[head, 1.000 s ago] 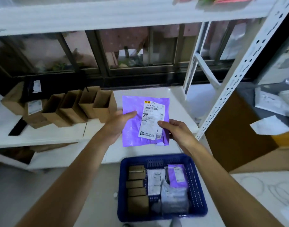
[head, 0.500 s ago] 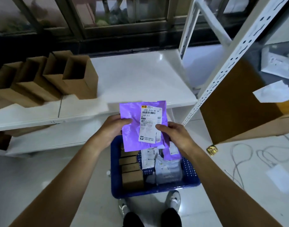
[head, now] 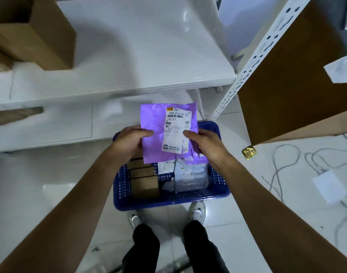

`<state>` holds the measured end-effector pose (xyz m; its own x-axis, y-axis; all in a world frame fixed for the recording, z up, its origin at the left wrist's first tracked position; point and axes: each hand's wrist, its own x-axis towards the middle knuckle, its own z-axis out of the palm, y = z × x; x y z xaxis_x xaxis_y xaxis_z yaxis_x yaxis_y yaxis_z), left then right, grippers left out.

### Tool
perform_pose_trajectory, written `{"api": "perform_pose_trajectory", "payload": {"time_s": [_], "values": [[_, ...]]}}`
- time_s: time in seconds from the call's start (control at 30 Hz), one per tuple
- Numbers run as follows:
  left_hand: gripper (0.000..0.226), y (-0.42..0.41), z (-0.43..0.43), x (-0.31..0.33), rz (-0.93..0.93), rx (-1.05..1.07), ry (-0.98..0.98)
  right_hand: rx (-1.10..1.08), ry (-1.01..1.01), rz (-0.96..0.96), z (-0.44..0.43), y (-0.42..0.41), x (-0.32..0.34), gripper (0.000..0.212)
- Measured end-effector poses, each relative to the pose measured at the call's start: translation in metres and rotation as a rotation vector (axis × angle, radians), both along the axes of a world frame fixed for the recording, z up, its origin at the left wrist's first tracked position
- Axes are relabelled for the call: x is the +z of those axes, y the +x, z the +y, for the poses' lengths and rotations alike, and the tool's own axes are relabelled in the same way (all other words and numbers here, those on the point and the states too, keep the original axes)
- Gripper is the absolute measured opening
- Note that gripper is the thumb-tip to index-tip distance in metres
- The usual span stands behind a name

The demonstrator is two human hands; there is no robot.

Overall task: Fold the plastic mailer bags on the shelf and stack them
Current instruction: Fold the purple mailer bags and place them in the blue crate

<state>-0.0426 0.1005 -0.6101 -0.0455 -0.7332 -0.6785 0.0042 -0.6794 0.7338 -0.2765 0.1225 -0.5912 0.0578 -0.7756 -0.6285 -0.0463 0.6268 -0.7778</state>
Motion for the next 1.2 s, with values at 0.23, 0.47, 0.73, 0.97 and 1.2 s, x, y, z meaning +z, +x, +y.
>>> {"api": "perform_pose_trajectory", "payload": {"time_s": [0.23,0.47,0.73,0.97,1.2], "values": [[0.016,-0.027,0.007,-0.086,0.015,0.034,0.051,-0.007,0.131,0.041,0.016,-0.026,-0.079,0.021],[0.021,-0.051,-0.002,-0.171,-0.031,-0.047,0.017,-0.056,0.157,0.093,0.021,-0.049,-0.171,0.023],[0.022,-0.072,-0.020,-0.281,-0.063,-0.109,0.001,-0.070,0.093,0.134,-0.001,-0.069,-0.280,0.018],[0.017,-0.082,-0.031,-0.365,-0.061,-0.130,-0.011,-0.117,0.101,0.092,-0.005,-0.074,-0.366,0.019],[0.012,-0.084,-0.044,-0.436,-0.130,-0.207,-0.092,-0.163,0.047,0.054,-0.015,-0.079,-0.445,0.020]]}}
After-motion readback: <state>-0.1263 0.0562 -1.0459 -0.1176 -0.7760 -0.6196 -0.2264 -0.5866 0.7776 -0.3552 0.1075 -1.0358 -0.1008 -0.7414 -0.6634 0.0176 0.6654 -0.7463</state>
